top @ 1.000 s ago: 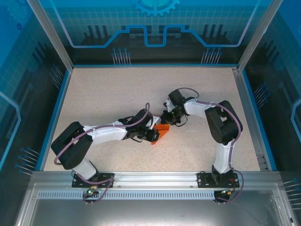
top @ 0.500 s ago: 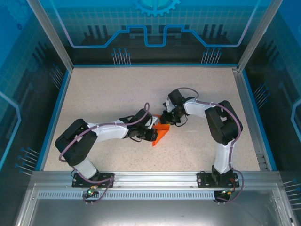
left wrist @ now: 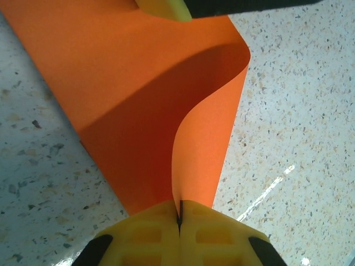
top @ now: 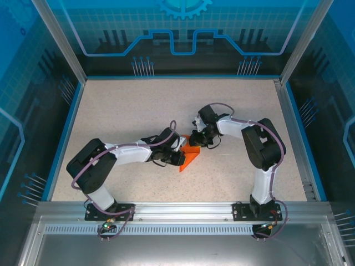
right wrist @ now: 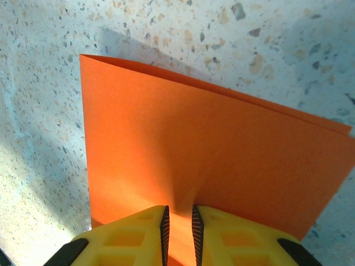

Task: Fold a paper plane with a square sheet of paper (pick it up from the middle)
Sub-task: Third fold the triangle at the center of the table.

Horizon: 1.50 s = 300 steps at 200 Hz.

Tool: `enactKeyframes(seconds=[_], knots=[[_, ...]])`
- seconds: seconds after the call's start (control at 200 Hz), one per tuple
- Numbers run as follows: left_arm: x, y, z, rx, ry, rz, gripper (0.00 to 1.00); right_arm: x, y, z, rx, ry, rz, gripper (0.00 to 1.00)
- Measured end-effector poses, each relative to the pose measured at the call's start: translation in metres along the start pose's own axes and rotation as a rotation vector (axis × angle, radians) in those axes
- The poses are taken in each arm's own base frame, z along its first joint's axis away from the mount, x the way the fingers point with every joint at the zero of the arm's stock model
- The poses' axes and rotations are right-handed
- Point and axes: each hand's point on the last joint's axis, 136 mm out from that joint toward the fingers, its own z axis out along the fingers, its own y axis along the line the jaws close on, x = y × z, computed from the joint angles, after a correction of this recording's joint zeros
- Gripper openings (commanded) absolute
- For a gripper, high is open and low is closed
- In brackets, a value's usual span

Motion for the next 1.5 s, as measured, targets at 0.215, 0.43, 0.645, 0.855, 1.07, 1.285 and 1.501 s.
enactKeyframes(seconds=[0.215,0.43,0.645,0.855,1.07,1.285,1.501], knots=[[0.001,0.001,0.0,-0.003,0.003,0.0,0.0,0.0,0.0,0.0,0.001,0.001,-0.002,0.22],[0.0,0.002,0.001,-0.01,0.002,0.001,0.0,0.0,0.0,0.0,0.001,0.002,-0.001,0.21],[-0.001,0.002,0.001,-0.01,0.001,0.01,0.0,0.0,0.0,0.0,0.001,0.002,-0.005,0.21],[-0.002,0.003,0.001,-0.018,0.0,0.019,0.0,0.0,0.0,0.0,0.001,0.002,-0.008,0.21],[-0.002,0.006,0.004,-0.032,0.009,0.017,0.0,0.0,0.0,0.0,0.002,0.002,-0.008,0.21],[0.0,0.01,0.009,-0.046,0.027,0.01,0.0,0.0,0.0,0.0,0.002,0.002,-0.008,0.21],[-0.001,0.011,0.009,-0.05,0.023,0.009,0.0,0.0,0.0,0.0,0.002,0.002,-0.008,0.21]])
